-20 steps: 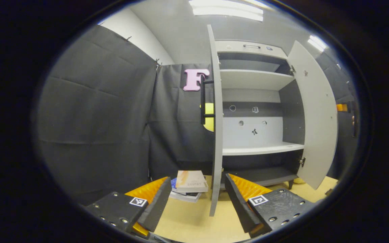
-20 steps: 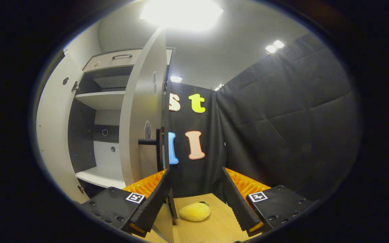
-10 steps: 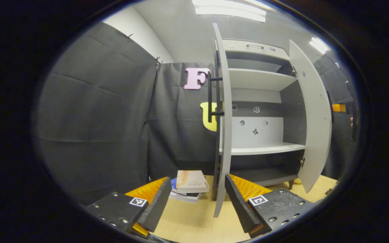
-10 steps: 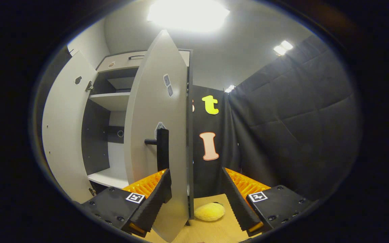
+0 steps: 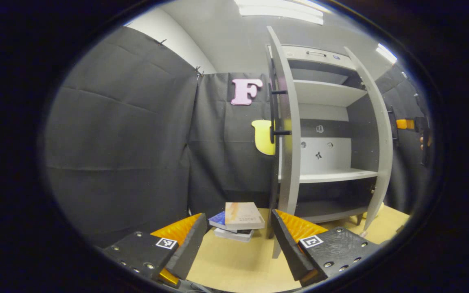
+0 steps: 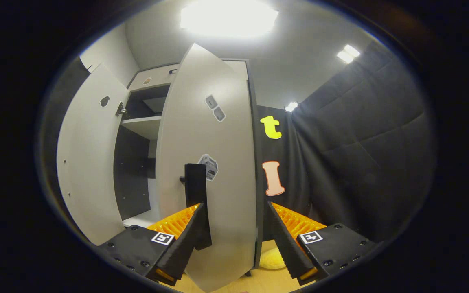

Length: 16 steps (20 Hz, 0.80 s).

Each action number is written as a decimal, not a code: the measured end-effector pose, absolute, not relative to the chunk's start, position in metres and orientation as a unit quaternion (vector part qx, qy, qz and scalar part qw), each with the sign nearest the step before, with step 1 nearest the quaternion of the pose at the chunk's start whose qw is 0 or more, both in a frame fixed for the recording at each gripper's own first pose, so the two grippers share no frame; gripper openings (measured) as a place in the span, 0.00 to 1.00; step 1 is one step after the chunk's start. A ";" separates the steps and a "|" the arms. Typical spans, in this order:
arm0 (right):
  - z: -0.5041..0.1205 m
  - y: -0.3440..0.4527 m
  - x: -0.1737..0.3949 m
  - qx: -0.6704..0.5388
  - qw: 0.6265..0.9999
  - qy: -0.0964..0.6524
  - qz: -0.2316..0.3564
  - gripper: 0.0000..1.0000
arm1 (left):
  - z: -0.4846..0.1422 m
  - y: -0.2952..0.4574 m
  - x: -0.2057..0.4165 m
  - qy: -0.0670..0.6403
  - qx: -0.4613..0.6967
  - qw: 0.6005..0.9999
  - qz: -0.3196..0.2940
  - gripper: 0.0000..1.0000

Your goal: Grasp the bottle in the cabinet with the left hand and place it on the coaster, then close the right door with the right hand and the left door with the left hand.

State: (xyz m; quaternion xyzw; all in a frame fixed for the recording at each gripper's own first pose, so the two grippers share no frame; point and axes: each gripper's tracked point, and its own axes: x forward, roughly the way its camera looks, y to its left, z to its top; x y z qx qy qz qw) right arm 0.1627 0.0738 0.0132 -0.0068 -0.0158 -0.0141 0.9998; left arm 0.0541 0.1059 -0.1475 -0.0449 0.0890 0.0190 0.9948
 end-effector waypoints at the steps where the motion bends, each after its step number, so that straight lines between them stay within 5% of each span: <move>1: 0.012 0.079 0.165 -0.008 1.000 -0.016 -0.008 0.95 | -0.149 0.110 0.055 0.094 -0.043 0.994 0.024 1.00; 3: 0.007 0.088 0.169 -0.012 1.000 -0.013 0.003 0.96 | -0.150 0.109 0.053 0.103 -0.050 0.993 0.029 0.93; 9: -0.016 0.095 0.172 -0.021 1.000 0.009 0.018 0.92 | -0.143 0.121 0.064 0.117 -0.061 0.990 0.046 0.93; 11: -0.025 0.091 0.168 -0.022 0.999 0.019 0.020 0.96 | -0.127 0.124 0.076 0.103 -0.065 0.992 0.041 1.00; 16: -0.048 0.079 0.153 -0.020 0.998 0.048 0.020 0.96 | -0.078 0.132 0.110 0.057 -0.058 0.996 0.042 0.99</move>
